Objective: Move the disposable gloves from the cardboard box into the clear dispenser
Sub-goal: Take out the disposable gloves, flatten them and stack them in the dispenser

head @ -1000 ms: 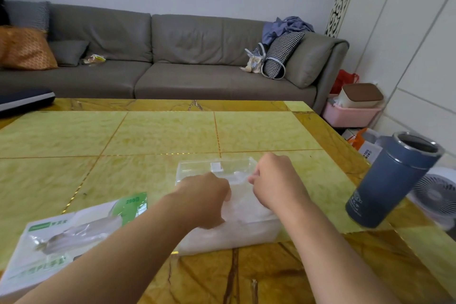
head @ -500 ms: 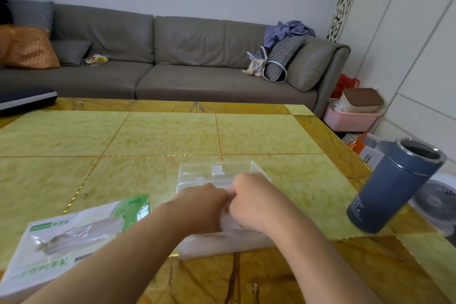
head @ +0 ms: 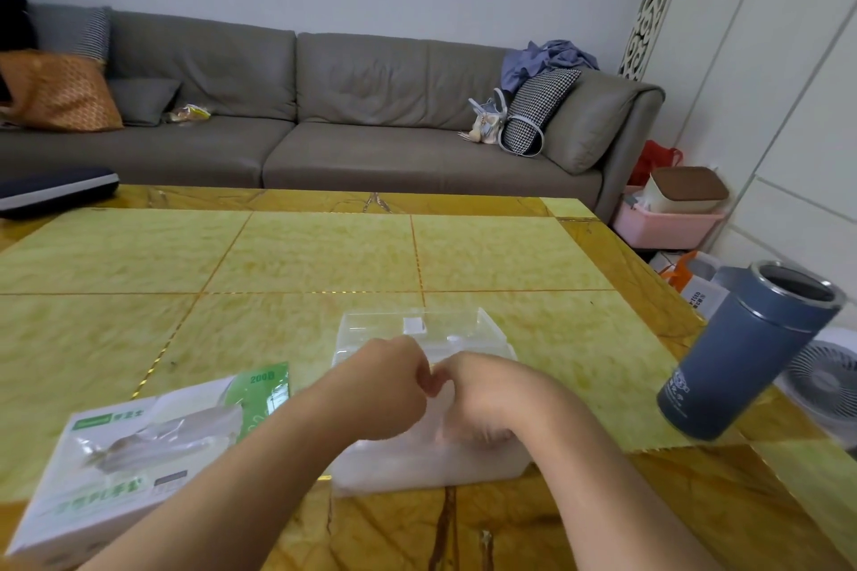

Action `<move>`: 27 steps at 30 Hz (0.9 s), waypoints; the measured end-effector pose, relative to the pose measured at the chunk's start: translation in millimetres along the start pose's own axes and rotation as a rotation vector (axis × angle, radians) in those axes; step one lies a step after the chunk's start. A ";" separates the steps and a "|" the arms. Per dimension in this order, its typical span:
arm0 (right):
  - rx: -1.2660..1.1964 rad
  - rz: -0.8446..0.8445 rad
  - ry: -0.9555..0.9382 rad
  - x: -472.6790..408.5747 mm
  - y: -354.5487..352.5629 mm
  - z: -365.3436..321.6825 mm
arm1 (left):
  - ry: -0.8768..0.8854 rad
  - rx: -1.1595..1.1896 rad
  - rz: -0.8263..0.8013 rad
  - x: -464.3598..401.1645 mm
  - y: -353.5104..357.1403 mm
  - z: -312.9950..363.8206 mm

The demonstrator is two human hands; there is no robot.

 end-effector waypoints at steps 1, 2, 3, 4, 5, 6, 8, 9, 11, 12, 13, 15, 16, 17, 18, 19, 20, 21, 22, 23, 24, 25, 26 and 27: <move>-0.033 0.035 0.014 4.6 -1.2 2.2 | -0.020 -0.040 -0.030 0.5 5.9 -1.4; -0.051 0.074 0.028 7.9 -2.7 4.3 | -0.037 -0.090 -0.047 0.7 11.1 -3.6; -0.064 0.116 0.037 10.1 -3.1 6.5 | -0.048 -0.140 -0.049 0.7 15.3 -5.0; -0.067 0.153 0.043 10.6 -3.2 8.2 | -0.054 -0.173 -0.044 -0.1 17.7 -6.0; -0.062 0.184 0.047 9.7 -2.7 9.0 | -0.056 -0.194 -0.043 -0.5 18.5 -5.7; -0.042 0.206 0.060 8.4 -1.5 10.5 | -0.057 -0.205 -0.052 -0.3 18.4 -4.7; 0.032 0.242 0.091 5.0 -0.2 10.8 | -0.061 -0.229 -0.100 0.1 16.9 -1.2; 0.069 0.245 0.105 3.3 0.9 9.7 | -0.065 -0.258 -0.139 0.4 16.4 0.5; 0.129 0.203 0.123 -3.0 5.0 7.0 | -0.063 -0.338 -0.213 2.9 15.3 5.2; 0.149 0.154 0.131 -6.6 7.0 4.6 | -0.056 -0.355 -0.238 5.1 14.8 8.4; 0.165 0.091 0.150 -9.2 9.2 2.5 | -0.045 -0.359 -0.255 7.0 14.0 11.3; 0.191 -0.024 0.165 -13.6 11.9 -0.7 | -0.026 -0.346 -0.266 10.5 13.0 16.2; 0.182 -0.050 0.163 -15.0 12.8 -0.3 | -0.023 -0.344 -0.257 12.4 11.8 18.3; 0.165 -0.063 0.160 -16.6 13.1 -0.7 | -0.022 -0.346 -0.244 13.2 11.1 18.9; 0.155 -0.062 0.154 -16.7 14.4 0.2 | -0.017 -0.345 -0.237 14.5 10.2 18.6; 0.152 -0.053 0.157 -15.8 14.8 2.0 | -0.008 -0.340 -0.244 14.4 10.3 19.7; 0.149 -0.045 0.168 -15.1 16.0 2.3 | -0.006 -0.335 -0.255 15.5 9.5 19.1; 0.139 -0.039 0.181 -14.3 17.1 2.0 | -0.007 -0.341 -0.268 15.8 8.9 17.2; 0.125 -0.039 0.192 -13.1 18.1 1.9 | -0.012 -0.356 -0.279 15.3 8.8 15.3; 0.115 -0.036 0.198 -12.0 18.6 0.0 | -0.032 -0.385 -0.295 14.2 8.3 11.4; 0.109 -0.034 0.203 -10.2 18.3 -1.7 | -0.054 -0.430 -0.318 13.1 8.2 7.9; 0.105 -0.038 0.203 -7.6 17.2 -3.8 | -0.074 -0.478 -0.338 11.3 7.6 5.7; 0.099 -0.041 0.200 -4.3 16.7 -7.2 | -0.090 -0.523 -0.348 11.3 6.1 4.2; 0.088 -0.042 0.200 -0.8 16.0 -10.2 | -0.102 -0.561 -0.352 12.1 3.9 5.1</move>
Point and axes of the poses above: each hand's wrist, its own x-axis away from the middle knuckle, its own y-axis out of the palm, z = x × y, the point moved 3 cm from there along -x, towards the middle knuckle, and after that the axes turned 9 degrees about -y, right-handed, at the moved point
